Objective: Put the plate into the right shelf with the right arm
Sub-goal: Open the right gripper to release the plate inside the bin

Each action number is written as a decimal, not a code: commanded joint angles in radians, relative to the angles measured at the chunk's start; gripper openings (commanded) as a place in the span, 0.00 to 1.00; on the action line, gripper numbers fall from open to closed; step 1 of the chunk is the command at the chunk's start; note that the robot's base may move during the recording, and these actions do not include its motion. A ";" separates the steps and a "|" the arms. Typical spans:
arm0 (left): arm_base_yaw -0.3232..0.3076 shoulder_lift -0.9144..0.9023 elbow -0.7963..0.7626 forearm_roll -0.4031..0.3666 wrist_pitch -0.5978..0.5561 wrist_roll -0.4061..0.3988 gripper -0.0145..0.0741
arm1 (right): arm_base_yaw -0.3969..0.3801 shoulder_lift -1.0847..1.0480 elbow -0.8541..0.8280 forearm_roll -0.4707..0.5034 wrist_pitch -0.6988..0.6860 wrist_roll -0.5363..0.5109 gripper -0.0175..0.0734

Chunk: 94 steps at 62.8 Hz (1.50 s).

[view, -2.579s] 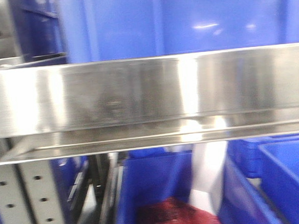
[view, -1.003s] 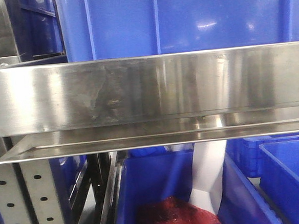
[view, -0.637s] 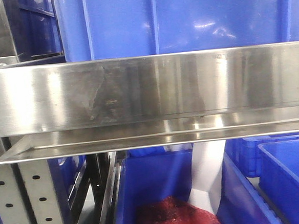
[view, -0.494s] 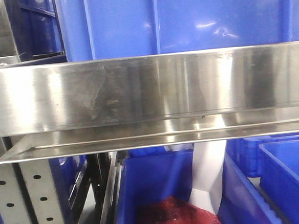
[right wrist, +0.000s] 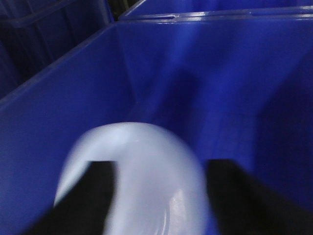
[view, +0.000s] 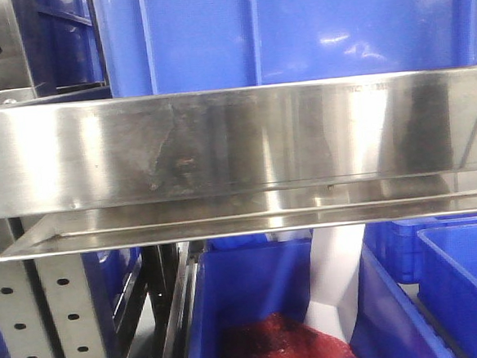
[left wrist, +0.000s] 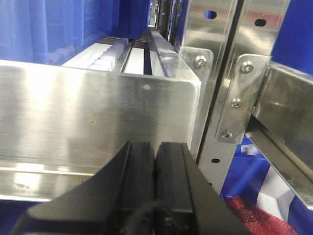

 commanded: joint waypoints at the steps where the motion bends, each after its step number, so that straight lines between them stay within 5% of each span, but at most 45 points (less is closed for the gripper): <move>1: -0.007 -0.004 0.010 -0.002 -0.084 -0.006 0.11 | -0.004 -0.043 -0.043 0.011 -0.066 0.001 0.89; 23: -0.007 -0.004 0.010 -0.002 -0.084 -0.006 0.11 | -0.012 -0.115 -0.043 0.010 0.020 0.002 0.85; 28: -0.007 -0.004 0.010 -0.002 -0.084 -0.006 0.11 | -0.029 -0.167 -0.043 0.010 0.057 0.002 0.74; 41: -0.007 -0.004 0.010 -0.002 -0.084 -0.006 0.11 | -0.106 -0.304 -0.043 0.009 0.181 0.002 0.23; 55: -0.007 -0.004 0.010 -0.002 -0.084 -0.006 0.11 | -0.161 -0.412 -0.043 -0.054 0.200 0.002 0.25; 94: -0.007 -0.004 0.010 -0.002 -0.084 -0.006 0.11 | -0.162 -0.430 -0.043 -0.055 0.191 0.002 0.25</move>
